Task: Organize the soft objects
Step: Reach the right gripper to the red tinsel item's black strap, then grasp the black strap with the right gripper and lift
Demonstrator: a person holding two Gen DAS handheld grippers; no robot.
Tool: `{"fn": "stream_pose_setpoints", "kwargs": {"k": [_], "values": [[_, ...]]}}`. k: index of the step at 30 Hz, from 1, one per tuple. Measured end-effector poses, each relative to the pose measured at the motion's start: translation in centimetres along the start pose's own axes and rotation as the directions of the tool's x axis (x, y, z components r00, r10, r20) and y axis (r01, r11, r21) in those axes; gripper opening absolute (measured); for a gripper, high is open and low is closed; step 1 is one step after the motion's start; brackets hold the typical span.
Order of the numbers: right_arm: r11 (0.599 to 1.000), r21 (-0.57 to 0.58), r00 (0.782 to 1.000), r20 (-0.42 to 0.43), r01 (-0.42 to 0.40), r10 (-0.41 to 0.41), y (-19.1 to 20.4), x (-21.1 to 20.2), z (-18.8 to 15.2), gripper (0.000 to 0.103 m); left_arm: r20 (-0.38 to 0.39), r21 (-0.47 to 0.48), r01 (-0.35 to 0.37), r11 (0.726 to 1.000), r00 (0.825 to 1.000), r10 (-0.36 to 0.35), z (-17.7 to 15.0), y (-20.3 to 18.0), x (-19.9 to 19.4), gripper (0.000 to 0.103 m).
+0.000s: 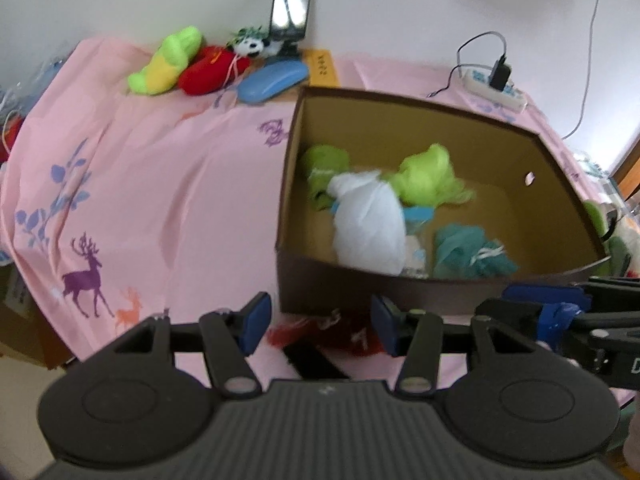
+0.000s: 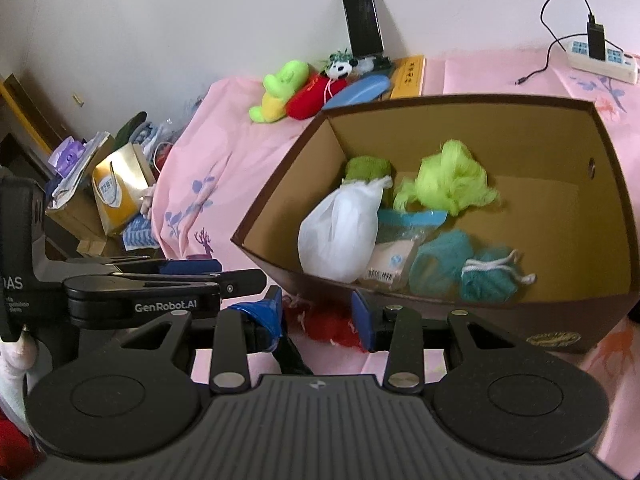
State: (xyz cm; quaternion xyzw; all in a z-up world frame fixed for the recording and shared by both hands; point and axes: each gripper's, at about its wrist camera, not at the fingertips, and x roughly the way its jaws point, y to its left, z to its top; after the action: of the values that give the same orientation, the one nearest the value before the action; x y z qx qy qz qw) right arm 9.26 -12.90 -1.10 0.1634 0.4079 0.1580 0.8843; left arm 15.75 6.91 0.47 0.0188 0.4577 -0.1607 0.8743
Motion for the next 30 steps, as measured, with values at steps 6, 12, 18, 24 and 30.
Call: {"fn": "stream_pose_setpoints", "kwargs": {"k": [6,12,18,24,30], "values": [[1.000,0.012,1.000,-0.025,0.010,-0.009,0.1,0.9,-0.7,0.022,-0.051,-0.009,-0.034,0.999,0.998,0.034,-0.6,0.7,1.0,0.052],[1.000,0.009,0.999,-0.045,0.015,-0.014,0.3,1.6,-1.2,0.022,-0.078,-0.015,-0.048,0.999,0.996,0.046,-1.0,1.1,1.6,0.052],[1.000,0.015,0.997,-0.071,0.022,-0.021,0.2,2.2,-1.7,0.022,-0.103,-0.020,-0.059,0.998,0.993,0.056,-1.8,1.2,2.2,0.052],[0.999,0.039,0.994,-0.106,0.014,-0.010,-0.2,3.1,-2.4,0.022,-0.134,-0.035,-0.040,0.999,0.990,0.035,-3.5,2.2,2.7,0.052],[0.991,0.134,0.989,-0.145,-0.018,0.038,-1.6,4.2,-2.8,0.022,-0.150,-0.079,0.070,0.994,0.985,-0.081,-6.5,3.2,2.9,0.052]]}}
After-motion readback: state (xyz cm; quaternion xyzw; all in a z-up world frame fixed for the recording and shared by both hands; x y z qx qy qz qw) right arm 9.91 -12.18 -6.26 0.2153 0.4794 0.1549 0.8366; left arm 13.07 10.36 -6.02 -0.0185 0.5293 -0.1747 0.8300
